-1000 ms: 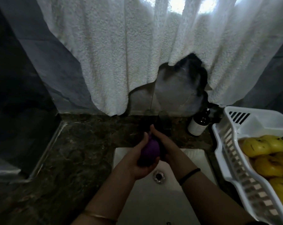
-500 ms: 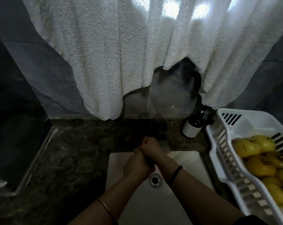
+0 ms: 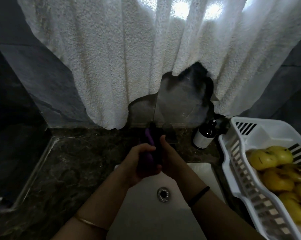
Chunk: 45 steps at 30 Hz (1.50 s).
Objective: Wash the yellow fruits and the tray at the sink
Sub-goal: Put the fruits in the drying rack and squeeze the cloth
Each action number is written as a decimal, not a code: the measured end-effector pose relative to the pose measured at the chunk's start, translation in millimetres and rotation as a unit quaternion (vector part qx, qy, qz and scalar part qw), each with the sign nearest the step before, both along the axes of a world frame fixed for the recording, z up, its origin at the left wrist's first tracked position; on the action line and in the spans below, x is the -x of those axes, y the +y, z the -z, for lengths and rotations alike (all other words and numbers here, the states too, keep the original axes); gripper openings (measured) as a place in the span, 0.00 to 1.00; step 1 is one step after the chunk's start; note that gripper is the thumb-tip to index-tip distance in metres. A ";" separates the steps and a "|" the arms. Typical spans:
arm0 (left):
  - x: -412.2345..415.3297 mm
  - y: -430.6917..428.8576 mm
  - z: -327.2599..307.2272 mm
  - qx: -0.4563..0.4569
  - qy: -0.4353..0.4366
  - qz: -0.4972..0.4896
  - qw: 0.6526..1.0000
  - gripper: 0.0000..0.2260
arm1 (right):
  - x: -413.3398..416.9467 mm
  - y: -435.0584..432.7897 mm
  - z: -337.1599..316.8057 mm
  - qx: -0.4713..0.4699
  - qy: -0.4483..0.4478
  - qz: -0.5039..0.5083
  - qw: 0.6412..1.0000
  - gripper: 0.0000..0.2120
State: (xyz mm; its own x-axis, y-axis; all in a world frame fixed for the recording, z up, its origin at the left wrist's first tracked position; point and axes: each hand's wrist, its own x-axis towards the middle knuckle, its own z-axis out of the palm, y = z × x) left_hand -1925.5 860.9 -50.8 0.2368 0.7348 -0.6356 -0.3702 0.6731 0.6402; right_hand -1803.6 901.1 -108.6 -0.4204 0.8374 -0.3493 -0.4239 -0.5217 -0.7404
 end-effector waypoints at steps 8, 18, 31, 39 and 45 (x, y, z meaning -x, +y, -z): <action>-18.7 -6.1 -31.2 0.049 -0.138 0.014 0.989 0.16 | -9.3 16.8 -53.3 -0.112 0.021 -0.026 0.993 0.06; -24.2 -7.7 -34.9 -0.129 -0.035 0.145 0.980 0.11 | -11.3 23.4 -93.1 -0.168 -0.113 -0.054 0.978 0.23; -46.0 -15.8 41.9 -0.229 0.503 0.223 0.803 0.06 | 15.8 12.3 -17.4 0.009 -0.352 0.093 0.931 0.17; -45.2 -6.4 41.7 -0.241 0.411 0.119 0.871 0.14 | 4.5 5.1 -36.2 -0.010 -0.302 0.148 0.942 0.16; -43.4 9.4 27.0 -0.218 0.382 -0.008 0.898 0.23 | 3.3 19.4 -59.3 -0.029 -0.276 0.069 0.958 0.19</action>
